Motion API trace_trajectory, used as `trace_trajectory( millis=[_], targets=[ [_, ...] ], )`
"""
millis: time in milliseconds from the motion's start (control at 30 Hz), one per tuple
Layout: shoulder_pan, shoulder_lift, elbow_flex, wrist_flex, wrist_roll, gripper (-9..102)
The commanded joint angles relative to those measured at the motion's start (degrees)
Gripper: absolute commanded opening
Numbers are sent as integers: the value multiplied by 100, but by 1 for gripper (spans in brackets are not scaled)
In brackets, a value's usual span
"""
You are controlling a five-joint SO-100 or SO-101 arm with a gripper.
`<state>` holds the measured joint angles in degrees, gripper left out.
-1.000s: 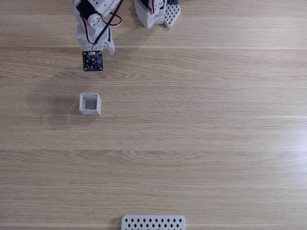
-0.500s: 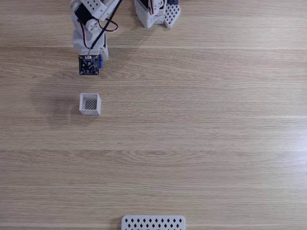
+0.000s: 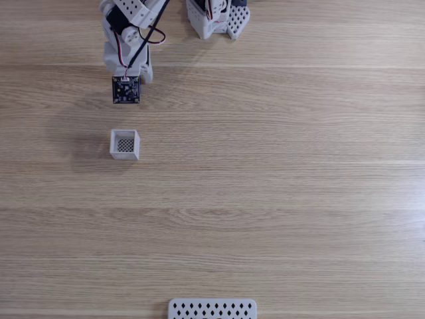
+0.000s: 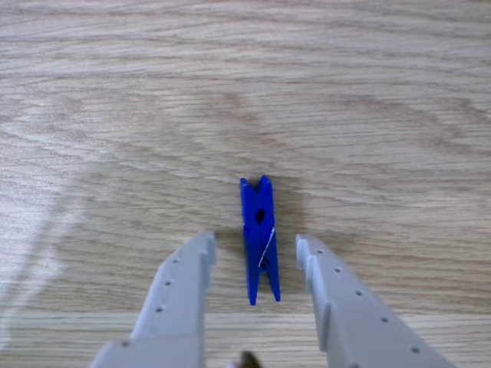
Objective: Grasp a peg and put it in the crate.
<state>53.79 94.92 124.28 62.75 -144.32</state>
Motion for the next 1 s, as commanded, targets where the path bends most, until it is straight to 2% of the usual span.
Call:
trace_trajectory(
  millis=[0,100,233,367,467,700,800,967],
  targets=[
    [44,413,149,-237,-35,9],
    [44,615,369,-378,-35,-3],
    [44,765,527,-466,-35,1],
    [35,870,554,-545,-18,-1],
    [-44,1230,519,-949,44,-1],
    [-360,1837,615,-3454,299,-1],
    [-703,1828,615,-4535,1222,-1],
    [-1679,1582,615,-5915,3577,-1]
  ],
)
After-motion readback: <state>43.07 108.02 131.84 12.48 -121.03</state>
